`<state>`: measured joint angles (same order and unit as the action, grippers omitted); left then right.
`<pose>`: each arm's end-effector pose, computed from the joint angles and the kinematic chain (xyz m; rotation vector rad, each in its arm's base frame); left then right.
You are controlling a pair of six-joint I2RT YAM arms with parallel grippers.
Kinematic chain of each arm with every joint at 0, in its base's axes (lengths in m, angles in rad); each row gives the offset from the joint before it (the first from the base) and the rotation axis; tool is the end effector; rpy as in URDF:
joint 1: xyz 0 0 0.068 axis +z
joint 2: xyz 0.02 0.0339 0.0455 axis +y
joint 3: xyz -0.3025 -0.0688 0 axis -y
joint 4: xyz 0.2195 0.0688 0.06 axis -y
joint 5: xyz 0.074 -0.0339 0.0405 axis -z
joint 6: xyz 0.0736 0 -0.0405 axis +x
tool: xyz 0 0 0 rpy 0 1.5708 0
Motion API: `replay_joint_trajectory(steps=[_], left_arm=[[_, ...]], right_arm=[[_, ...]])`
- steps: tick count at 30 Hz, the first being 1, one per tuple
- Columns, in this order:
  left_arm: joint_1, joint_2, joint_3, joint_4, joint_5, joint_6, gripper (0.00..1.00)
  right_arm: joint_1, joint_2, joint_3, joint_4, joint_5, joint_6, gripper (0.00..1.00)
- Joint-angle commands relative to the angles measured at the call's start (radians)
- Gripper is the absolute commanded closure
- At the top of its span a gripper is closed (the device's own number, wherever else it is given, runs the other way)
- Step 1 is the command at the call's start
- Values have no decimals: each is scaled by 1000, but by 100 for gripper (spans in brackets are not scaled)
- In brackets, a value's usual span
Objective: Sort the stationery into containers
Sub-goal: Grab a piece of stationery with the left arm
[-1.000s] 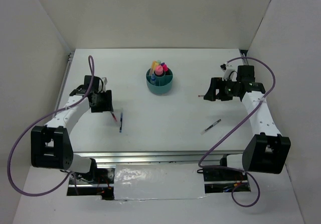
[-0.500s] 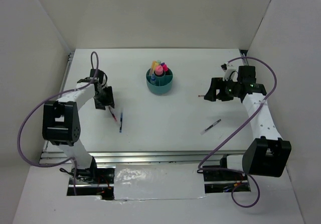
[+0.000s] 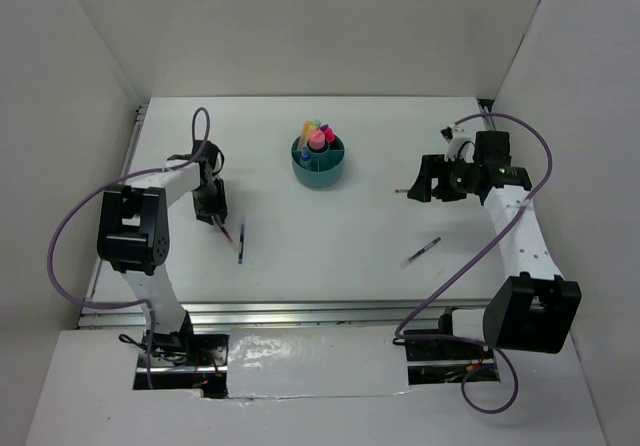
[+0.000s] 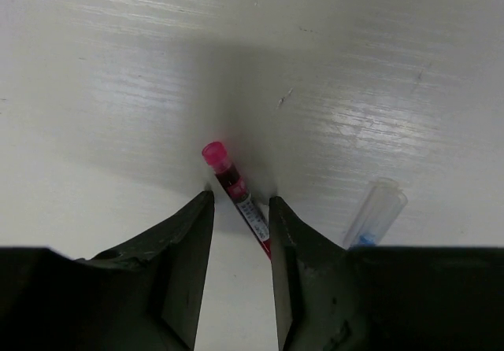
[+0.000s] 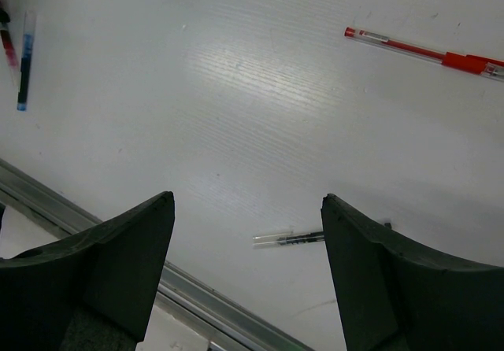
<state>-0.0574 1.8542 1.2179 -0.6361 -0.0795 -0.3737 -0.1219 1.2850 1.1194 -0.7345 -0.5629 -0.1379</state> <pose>0.3599 -0.0148 0.1809 -0.4629 2.7952 0.0190 0.2487 0.0091 0.3200 -0.2559 2.3507 0.5683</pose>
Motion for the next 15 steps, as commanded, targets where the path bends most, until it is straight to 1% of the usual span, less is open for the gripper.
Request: replay_joint_trajectory(steps=[1,5,6,7,8,9,10,12,13,14,15], left_arm=[[-7,25,31,-27,-57,-14,57],[1,33,26,-28,-89,-1,66],[7,33,25,-30,-86,1,69],[19,30,25,-31,-69,5,75],[27,27,23,-33,-62,5,78],[36,20,22,-30,-51,5,84],[53,4,20,-28,-39,2,86],[54,-19,20,-22,15,-10,90],[83,-50,29,-23,35,-19,91],[90,-74,35,-20,68,-22,92],[100,-96,43,-19,160,-31,93]], right_arm=[[8,-21,0,-16,0,-12,18],[7,-26,-6,-16,3,-12,18],[7,-26,-6,-16,4,-12,18],[7,-27,-7,-14,1,-12,18],[8,-29,-6,-14,0,-12,18],[8,-27,-4,-17,0,-14,18],[8,-32,0,-17,-11,-15,18],[8,-38,5,-25,-29,-17,19],[8,-47,19,-31,-47,-20,19],[8,-50,29,-40,-86,-26,19],[8,-58,42,-57,-106,-41,19]])
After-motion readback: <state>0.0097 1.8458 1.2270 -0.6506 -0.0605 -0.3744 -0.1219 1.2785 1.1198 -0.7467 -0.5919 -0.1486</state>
